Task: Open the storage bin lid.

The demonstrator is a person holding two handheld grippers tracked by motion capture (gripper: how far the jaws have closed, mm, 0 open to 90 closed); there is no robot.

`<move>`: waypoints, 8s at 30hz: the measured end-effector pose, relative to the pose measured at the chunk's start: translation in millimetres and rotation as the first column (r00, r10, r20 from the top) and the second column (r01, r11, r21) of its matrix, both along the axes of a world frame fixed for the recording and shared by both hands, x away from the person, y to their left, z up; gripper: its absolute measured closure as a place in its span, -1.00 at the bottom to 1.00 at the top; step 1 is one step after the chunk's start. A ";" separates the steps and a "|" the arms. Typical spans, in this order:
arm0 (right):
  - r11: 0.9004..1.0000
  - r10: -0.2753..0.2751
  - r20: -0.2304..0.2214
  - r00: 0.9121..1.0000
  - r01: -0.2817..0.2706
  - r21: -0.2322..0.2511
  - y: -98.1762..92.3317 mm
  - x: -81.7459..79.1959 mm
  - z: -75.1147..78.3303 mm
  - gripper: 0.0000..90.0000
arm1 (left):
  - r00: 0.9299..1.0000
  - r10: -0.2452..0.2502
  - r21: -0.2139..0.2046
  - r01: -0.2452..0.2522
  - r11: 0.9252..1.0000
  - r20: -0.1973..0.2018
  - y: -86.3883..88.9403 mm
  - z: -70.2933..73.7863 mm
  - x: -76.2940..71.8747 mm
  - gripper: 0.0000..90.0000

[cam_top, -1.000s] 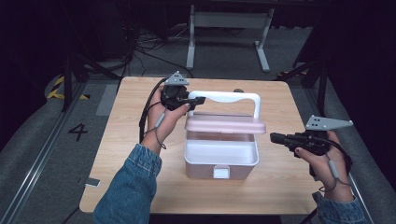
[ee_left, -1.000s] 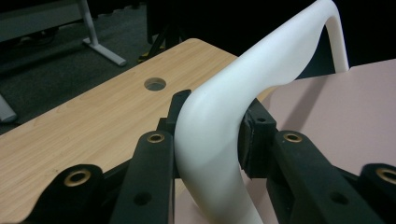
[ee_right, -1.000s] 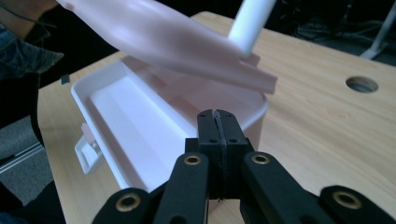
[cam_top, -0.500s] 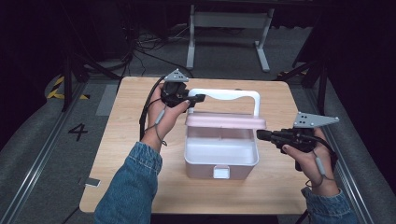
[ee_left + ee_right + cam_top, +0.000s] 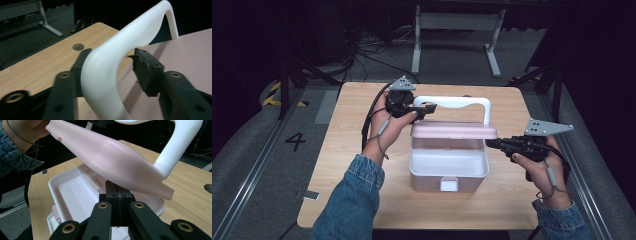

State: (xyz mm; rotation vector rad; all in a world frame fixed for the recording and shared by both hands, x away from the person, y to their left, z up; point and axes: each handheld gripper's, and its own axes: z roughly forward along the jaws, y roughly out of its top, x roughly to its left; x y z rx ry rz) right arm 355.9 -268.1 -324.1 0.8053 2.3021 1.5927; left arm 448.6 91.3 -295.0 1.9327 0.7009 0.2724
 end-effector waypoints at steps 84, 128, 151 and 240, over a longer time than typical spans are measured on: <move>0.991 -0.068 0.002 0.998 0.067 0.112 -1.9 0.3 2.5 0.99 | 0.967 -0.017 0.014 0.013 1.000 0.256 17.3 -15.8 -63.1 0.23; 0.967 -0.243 -0.019 0.970 0.244 0.075 -55.7 -34.4 -7.2 0.73 | 0.977 0.014 0.000 -0.015 1.000 0.214 13.2 7.0 -6.7 0.46; 0.953 -0.299 -0.027 0.954 0.300 0.048 -71.9 -42.0 -14.2 0.67 | 0.980 0.095 0.043 -0.104 0.994 0.174 2.7 3.1 40.5 0.32; 0.965 -0.262 -0.081 0.962 0.263 -0.005 -64.2 -19.5 -38.6 0.46 | 0.935 0.215 0.149 -0.179 0.973 -0.284 -5.0 -91.6 112.4 -0.25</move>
